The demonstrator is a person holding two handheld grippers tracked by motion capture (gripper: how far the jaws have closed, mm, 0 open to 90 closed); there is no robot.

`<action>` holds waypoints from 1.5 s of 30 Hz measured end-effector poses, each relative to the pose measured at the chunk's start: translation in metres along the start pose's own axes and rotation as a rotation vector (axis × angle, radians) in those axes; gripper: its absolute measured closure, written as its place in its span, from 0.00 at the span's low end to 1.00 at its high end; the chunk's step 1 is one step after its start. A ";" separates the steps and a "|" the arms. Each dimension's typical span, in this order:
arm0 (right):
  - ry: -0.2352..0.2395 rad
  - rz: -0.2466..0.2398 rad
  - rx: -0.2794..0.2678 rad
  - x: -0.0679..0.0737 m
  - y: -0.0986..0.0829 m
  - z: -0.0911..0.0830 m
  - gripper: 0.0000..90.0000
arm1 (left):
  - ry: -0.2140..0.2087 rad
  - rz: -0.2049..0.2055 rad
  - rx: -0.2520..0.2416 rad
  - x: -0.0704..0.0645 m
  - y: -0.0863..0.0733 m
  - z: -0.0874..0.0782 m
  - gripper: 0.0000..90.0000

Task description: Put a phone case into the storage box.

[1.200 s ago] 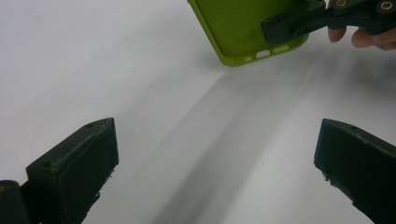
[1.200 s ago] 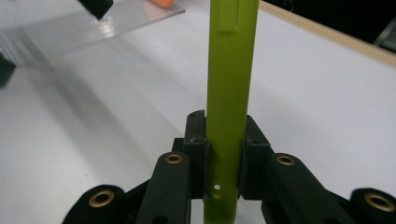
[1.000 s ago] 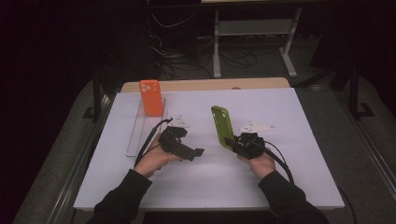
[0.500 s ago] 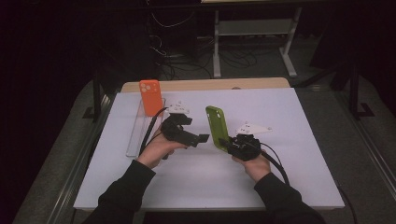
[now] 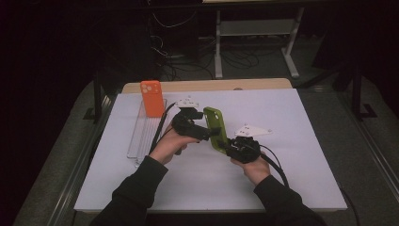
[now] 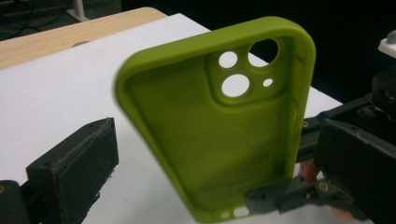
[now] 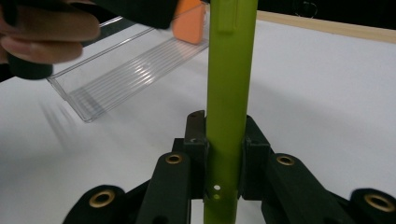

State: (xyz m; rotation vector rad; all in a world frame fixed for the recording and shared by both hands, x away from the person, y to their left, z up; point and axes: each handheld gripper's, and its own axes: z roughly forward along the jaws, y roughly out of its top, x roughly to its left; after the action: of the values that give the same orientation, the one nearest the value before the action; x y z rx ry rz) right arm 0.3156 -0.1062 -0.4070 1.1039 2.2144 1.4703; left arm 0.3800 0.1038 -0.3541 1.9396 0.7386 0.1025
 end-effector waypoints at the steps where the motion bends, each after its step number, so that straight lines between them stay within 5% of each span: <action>1: 0.001 0.005 0.000 0.001 0.000 0.000 0.84 | -0.002 0.004 -0.004 0.000 0.000 0.002 0.00; 16: 0.014 -0.012 0.000 0.006 0.000 0.003 0.84 | 0.028 -0.023 -0.036 -0.001 -0.008 0.011 0.00; 22: 0.014 -0.003 0.007 0.007 0.000 0.004 0.84 | 0.036 -0.002 -0.076 -0.002 -0.011 0.010 0.09; 36: -0.001 -0.035 0.021 0.007 -0.003 0.006 0.83 | 0.032 -0.027 -0.075 -0.004 -0.011 0.008 0.13; 45: -0.008 -0.043 0.051 0.001 -0.002 0.002 0.47 | 0.078 -0.024 -0.090 0.005 -0.008 -0.003 0.15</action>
State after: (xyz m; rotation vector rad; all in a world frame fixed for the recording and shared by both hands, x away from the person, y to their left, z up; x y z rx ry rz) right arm 0.3149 -0.1051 -0.4096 1.0685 2.2669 1.3972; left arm 0.3792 0.1111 -0.3606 1.8494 0.7958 0.1945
